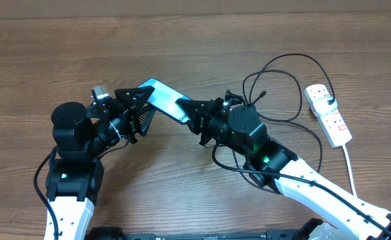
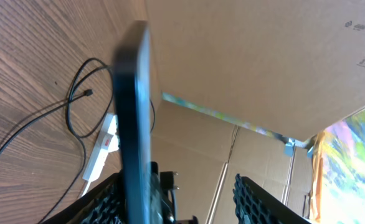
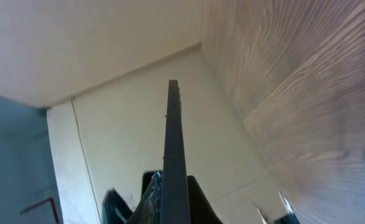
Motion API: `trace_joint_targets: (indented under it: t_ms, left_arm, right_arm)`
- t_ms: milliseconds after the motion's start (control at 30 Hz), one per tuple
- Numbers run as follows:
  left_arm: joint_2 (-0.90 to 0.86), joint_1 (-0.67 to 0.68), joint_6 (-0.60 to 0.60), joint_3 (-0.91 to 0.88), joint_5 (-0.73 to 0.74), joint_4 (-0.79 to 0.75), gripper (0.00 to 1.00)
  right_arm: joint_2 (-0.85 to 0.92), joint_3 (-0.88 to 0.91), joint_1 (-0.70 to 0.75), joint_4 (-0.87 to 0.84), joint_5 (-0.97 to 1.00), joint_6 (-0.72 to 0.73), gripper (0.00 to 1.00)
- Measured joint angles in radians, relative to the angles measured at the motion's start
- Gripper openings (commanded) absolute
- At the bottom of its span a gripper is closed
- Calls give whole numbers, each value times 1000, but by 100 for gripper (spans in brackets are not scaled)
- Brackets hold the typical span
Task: Plug charger to phone and switch on socket
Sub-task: 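Bring the left gripper back and grasp the phone's upper end, then open the right gripper and withdraw it from the phone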
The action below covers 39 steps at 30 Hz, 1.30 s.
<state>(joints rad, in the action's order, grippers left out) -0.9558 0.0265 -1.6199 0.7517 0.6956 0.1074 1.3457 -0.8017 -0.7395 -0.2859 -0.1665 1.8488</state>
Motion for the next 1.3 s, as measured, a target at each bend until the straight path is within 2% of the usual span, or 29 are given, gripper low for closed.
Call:
trace_joint_targets:
  t_ms: [67,200,333,533,700,867,1100,1167,1200,1233,1267,1300]
  left_arm:
    - [0,0,8,0,0,-2,55]
    - [-13,0,30,0,9,0,42]
    - [-40,0,34,0,16,0,33]
    - [-57,0,33,0,28,6,26]
    - [-59,0,34,0,31,13,14]
    - [-61,0,67,-1,38,3,6]
    - [-61,0,63,0,46,7,4]
    - [-61,0,62,-1,49,9,5]
    - [-61,0,62,-1,49,9,4]
    - [-61,0,60,0,48,9,5]
    - [-61,0,60,0,46,8,5]
    - [-61,0,61,0,40,9,6]
  right_arm:
    - [0,1,-1,-48,-39,-5,4]
    - [0,1,-1,-96,-90,-12,4]
    - [0,1,-1,-70,-133,-26,4]
    - [0,1,-1,-37,-147,-98,4]
    - [-1,0,-1,-44,-135,-167,4]
    - [-4,0,-1,-47,-128,-139,5]
    - [-6,0,-1,-34,-130,-173,40]
    - [-6,0,-1,-35,-129,-176,56]
    - [-6,0,-1,-35,-129,-175,67]
    - [-6,0,-1,-35,-129,-182,81]
    - [-6,0,-1,-30,-130,-188,100]
    - [-6,0,-1,-24,-130,-191,100]
